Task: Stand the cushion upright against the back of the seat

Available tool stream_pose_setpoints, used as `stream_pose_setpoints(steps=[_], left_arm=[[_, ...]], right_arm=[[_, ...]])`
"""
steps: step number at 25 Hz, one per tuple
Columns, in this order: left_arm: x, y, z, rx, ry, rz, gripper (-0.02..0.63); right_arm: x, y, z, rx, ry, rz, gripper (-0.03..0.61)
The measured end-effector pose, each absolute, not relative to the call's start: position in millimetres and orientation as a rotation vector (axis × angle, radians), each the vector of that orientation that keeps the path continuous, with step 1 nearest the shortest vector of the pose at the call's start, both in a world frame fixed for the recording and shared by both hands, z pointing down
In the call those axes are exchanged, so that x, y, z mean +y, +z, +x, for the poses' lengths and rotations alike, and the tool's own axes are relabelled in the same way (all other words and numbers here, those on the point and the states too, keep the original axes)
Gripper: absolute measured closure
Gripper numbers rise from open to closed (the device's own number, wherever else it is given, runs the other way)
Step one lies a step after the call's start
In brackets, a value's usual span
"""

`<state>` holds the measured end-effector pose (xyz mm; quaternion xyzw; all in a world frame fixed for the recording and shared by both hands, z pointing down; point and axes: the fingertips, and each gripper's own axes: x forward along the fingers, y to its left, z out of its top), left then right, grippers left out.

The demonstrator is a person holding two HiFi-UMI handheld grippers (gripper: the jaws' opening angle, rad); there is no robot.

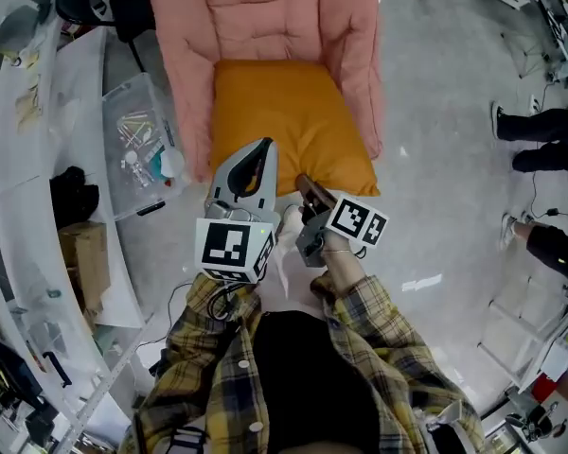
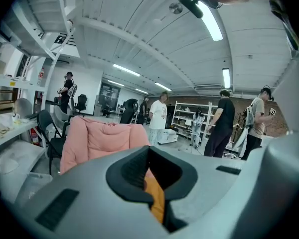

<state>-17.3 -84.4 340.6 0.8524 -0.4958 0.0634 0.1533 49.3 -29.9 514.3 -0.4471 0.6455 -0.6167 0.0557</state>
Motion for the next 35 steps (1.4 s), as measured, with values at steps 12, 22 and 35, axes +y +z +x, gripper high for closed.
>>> stream_pose_setpoints(steps=[12,22,35], left_arm=[[-69,266,-28,-1.519,0.050,2.475,0.609],[-68,248,-32,-1.610,-0.038,2.444,0.609],[-148,258,-74,-1.647,-0.084,2.387,0.609]], right_arm=[[-32,440,67,2.051,-1.793,-1.291,0.551],[-64,424,75,2.070,-1.758,-1.247,0.552],[-172,425,42,2.122,-1.753,-1.248,0.551]])
